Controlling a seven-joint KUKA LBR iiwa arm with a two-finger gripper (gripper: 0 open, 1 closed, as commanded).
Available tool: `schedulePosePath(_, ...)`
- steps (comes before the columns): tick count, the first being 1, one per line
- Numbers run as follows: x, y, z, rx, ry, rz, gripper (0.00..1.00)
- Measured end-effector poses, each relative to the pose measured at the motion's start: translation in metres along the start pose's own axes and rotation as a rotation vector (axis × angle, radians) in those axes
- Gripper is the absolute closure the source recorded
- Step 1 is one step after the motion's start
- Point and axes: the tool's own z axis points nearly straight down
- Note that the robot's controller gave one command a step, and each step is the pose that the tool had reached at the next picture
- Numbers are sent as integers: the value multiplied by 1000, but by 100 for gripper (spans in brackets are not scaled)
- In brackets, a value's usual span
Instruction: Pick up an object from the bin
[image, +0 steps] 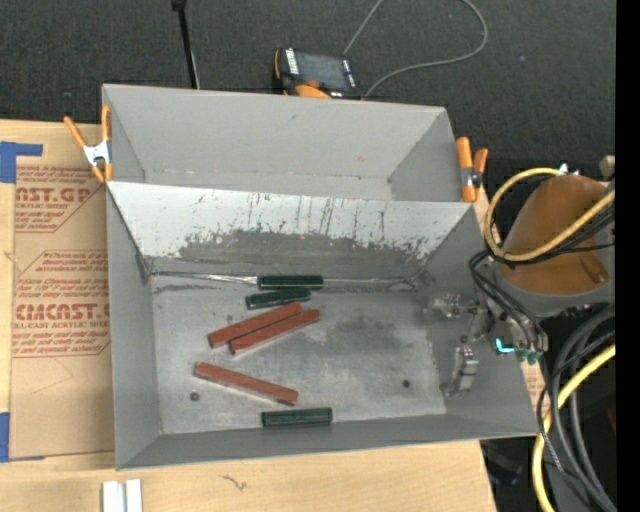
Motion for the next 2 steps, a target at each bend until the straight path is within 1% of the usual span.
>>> schedulePosePath(1, -68, 50, 66, -3, -8, 36, 0)
schedulePosePath(2, -78, 147, 41, -3, -11, -86, 0)
